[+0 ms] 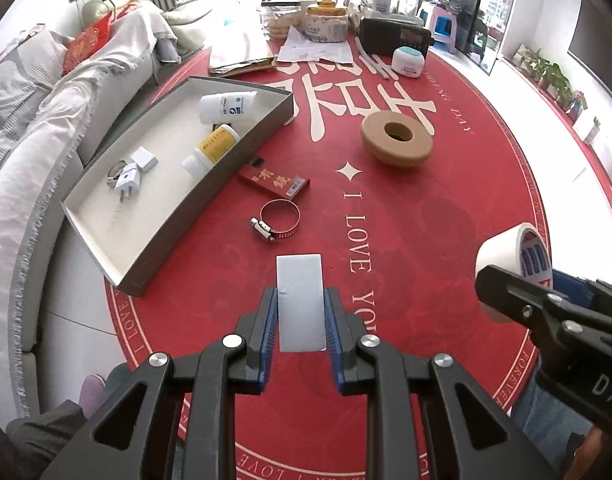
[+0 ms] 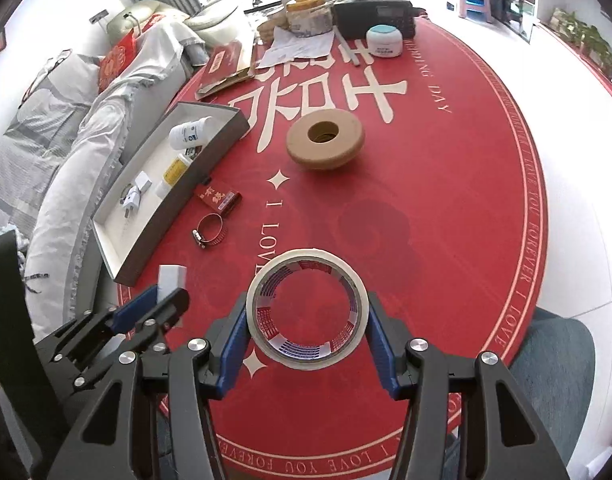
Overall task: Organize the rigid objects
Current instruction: 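Carry the tape roll and white block in both tools toward the white tray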
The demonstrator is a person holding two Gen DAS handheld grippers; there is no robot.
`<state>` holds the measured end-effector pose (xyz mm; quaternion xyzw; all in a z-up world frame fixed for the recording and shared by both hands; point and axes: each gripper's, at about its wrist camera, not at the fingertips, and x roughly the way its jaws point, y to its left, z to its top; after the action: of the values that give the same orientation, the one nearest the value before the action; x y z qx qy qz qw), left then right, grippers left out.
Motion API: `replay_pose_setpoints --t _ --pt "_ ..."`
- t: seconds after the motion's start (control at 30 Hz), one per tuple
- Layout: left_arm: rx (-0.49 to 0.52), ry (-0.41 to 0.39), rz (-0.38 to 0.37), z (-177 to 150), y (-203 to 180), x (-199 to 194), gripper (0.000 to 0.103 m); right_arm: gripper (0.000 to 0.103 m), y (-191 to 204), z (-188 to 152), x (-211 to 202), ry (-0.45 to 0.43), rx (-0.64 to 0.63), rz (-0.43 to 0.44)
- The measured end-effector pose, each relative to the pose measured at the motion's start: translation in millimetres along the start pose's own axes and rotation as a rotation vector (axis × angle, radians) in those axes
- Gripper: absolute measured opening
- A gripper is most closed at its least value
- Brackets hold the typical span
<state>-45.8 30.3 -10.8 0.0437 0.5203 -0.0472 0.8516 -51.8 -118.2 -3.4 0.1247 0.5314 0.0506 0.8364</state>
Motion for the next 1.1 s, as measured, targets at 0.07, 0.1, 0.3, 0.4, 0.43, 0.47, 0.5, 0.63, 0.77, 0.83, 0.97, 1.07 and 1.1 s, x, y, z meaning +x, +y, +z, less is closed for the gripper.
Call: replay_pose_setpoints --t 0.07,0.1,0.3,0.4,0.43,0.47,0.5,0.63,0.77,0.83,0.97,1.07,1.1 --pt "-0.005 -0.003 -0.004 -3 1 -4 0.025 0.055 0 -4 -2 0.001 0.003 -0.003" --pt "-0.003 -0.005 -0.001 -4 1 -4 0.025 0.055 0 -5 -3 0.001 0.004 -0.004" --pt "-0.015 -0.021 0.003 -6 3 -10 0.025 0.055 5 -11 -4 0.009 -0.013 -0.014" --pt "-0.022 -0.028 0.004 -7 5 -12 0.025 0.055 6 -13 -4 0.010 -0.018 -0.017" --pt "-0.023 -0.028 0.003 -7 5 -12 0.025 0.055 6 -13 -4 0.011 -0.019 -0.017" --pt "-0.024 -0.028 0.002 -7 5 -12 0.025 0.055 6 -14 -4 0.012 -0.020 -0.018" --pt "-0.025 -0.028 0.002 -7 6 -12 0.025 0.055 6 -14 -4 0.014 -0.021 -0.019" --pt "-0.026 -0.028 0.001 -8 6 -13 0.025 0.055 7 -14 -2 0.021 -0.025 -0.026" --pt "-0.031 -0.025 0.001 -8 7 -12 0.025 0.055 10 -14 0 0.028 -0.036 -0.035" --pt "-0.035 -0.022 0.000 -9 7 -10 0.025 0.055 12 -13 2 0.029 -0.050 -0.044" --pt "-0.046 -0.017 0.000 -9 10 -7 0.025 0.055 18 -11 4 0.027 -0.079 -0.069" --pt "-0.054 -0.016 -0.002 -9 13 -6 0.025 0.055 23 -8 5 0.021 -0.100 -0.084" --pt "-0.056 -0.015 -0.001 -9 14 -6 0.025 0.055 25 -7 6 0.019 -0.109 -0.087"
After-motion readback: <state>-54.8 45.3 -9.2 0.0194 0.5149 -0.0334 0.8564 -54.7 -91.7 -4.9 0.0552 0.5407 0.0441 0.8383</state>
